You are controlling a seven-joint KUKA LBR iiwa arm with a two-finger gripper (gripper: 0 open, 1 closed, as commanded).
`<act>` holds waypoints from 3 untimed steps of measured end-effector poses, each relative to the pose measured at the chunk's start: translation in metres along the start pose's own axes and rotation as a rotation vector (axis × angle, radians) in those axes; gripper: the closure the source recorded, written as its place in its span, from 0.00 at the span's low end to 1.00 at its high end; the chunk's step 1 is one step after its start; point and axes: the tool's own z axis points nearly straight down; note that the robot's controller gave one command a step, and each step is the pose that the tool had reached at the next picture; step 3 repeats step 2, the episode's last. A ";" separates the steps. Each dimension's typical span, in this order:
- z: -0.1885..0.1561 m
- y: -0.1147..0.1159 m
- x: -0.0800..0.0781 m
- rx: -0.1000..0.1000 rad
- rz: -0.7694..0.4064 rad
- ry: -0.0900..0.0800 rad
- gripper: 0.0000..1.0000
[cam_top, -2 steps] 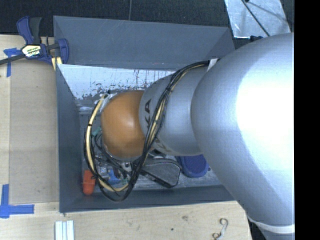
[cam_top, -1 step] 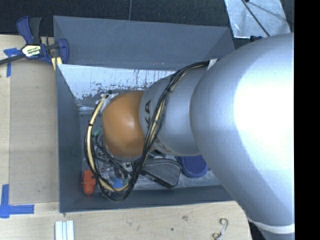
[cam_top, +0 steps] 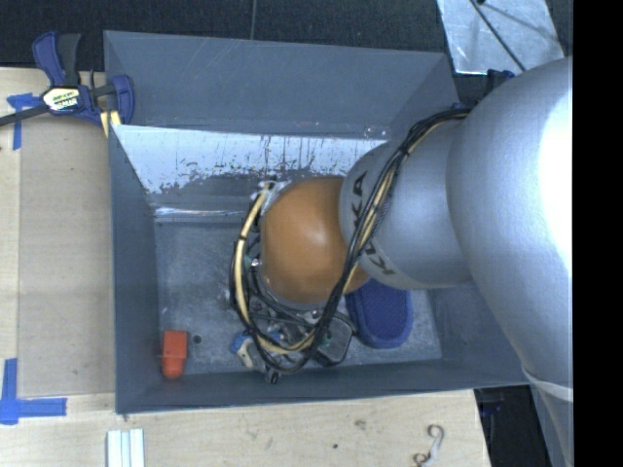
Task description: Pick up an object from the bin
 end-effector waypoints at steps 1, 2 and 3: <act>-0.002 0.001 -0.001 -0.001 0.000 -0.003 1.00; -0.136 -0.005 0.002 0.002 -0.037 -0.012 1.00; -0.136 -0.005 0.002 0.002 -0.037 -0.012 1.00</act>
Offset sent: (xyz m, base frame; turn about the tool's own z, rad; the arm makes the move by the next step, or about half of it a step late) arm 0.0000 0.0000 0.0000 0.0000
